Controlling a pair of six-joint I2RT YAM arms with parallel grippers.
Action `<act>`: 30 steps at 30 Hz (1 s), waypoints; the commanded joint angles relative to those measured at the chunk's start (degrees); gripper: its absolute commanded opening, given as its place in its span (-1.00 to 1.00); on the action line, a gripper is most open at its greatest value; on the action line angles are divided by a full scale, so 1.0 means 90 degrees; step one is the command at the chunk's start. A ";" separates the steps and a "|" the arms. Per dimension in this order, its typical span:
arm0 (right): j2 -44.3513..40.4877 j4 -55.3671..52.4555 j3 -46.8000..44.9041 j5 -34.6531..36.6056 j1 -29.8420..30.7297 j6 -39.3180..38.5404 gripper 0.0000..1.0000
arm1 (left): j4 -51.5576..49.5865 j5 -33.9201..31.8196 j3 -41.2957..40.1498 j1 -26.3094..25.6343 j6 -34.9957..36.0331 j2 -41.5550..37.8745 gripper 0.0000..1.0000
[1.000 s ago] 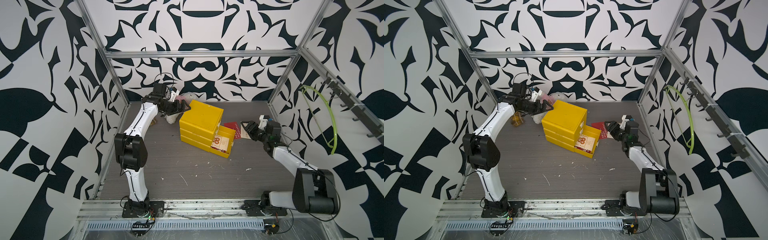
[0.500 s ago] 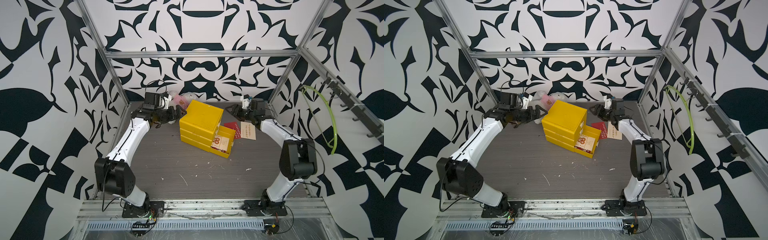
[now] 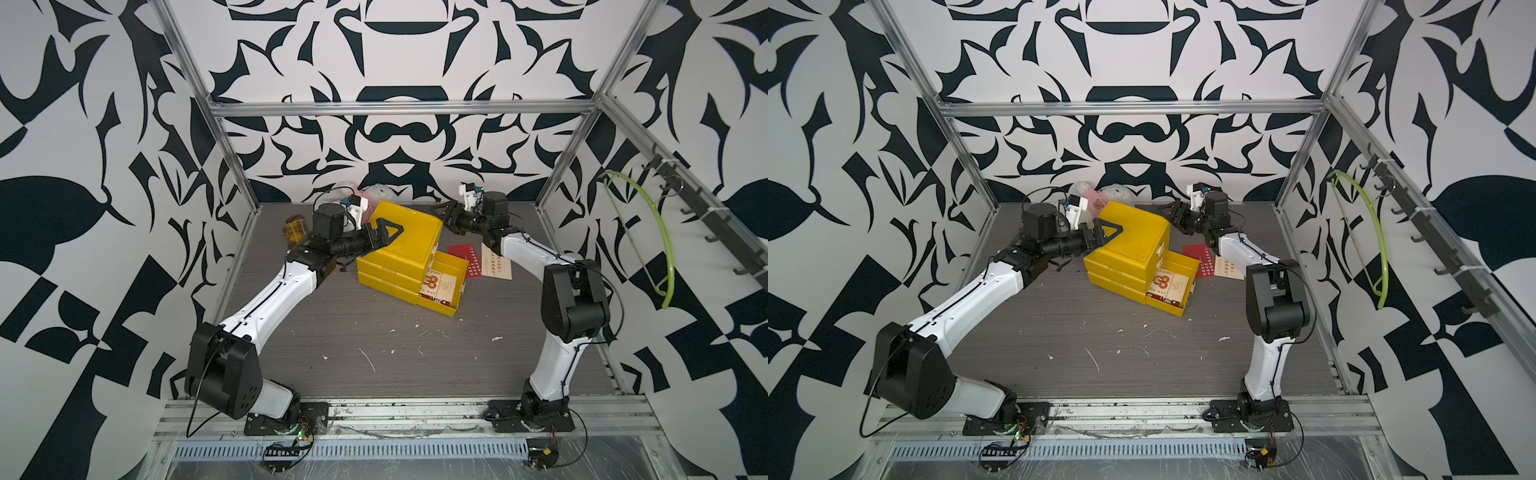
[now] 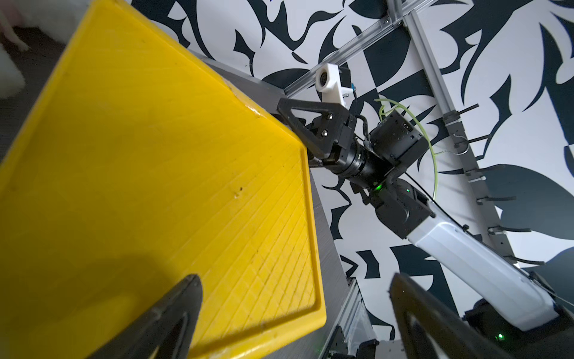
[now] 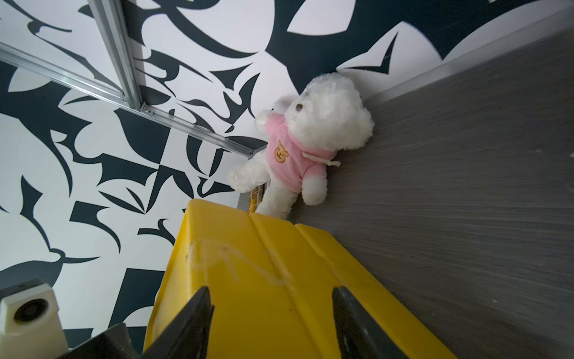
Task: Take the postcards out of the drawer
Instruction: Adjust the storage box at the center of the board.
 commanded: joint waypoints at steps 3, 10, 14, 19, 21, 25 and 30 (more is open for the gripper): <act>-0.0482 0.0197 -0.0025 -0.0154 0.0350 0.0027 0.30 | -0.0631 -0.0384 -0.0066 0.0033 0.0167 0.0436 0.99; -0.0832 -0.0383 -0.0157 0.0178 0.0535 -0.0308 0.30 | -0.1865 -0.0515 0.0271 0.0081 0.0690 0.0100 0.99; -0.1003 -0.0433 -0.0392 0.0204 0.0633 -0.0260 0.30 | -0.3097 -0.1039 0.0594 0.0148 0.1093 -0.0399 0.99; -0.1200 -0.0545 -0.0683 0.0407 0.0875 -0.0319 0.30 | -0.3627 -0.0924 0.0363 0.0325 0.0986 -0.0732 0.99; -0.1234 -0.0709 -0.0708 0.0529 0.0887 -0.0409 0.30 | -0.3895 -0.0930 0.0334 0.0345 0.1032 -0.0739 0.99; -0.1302 -0.0829 -0.0736 0.0601 0.0896 -0.0488 0.30 | -0.4143 -0.0883 0.0227 0.0365 0.1152 -0.0599 0.99; -0.1428 -0.1010 -0.0757 0.0802 0.0896 -0.0639 0.30 | -0.3226 -0.0648 -0.0110 0.0385 0.0915 -0.0316 0.99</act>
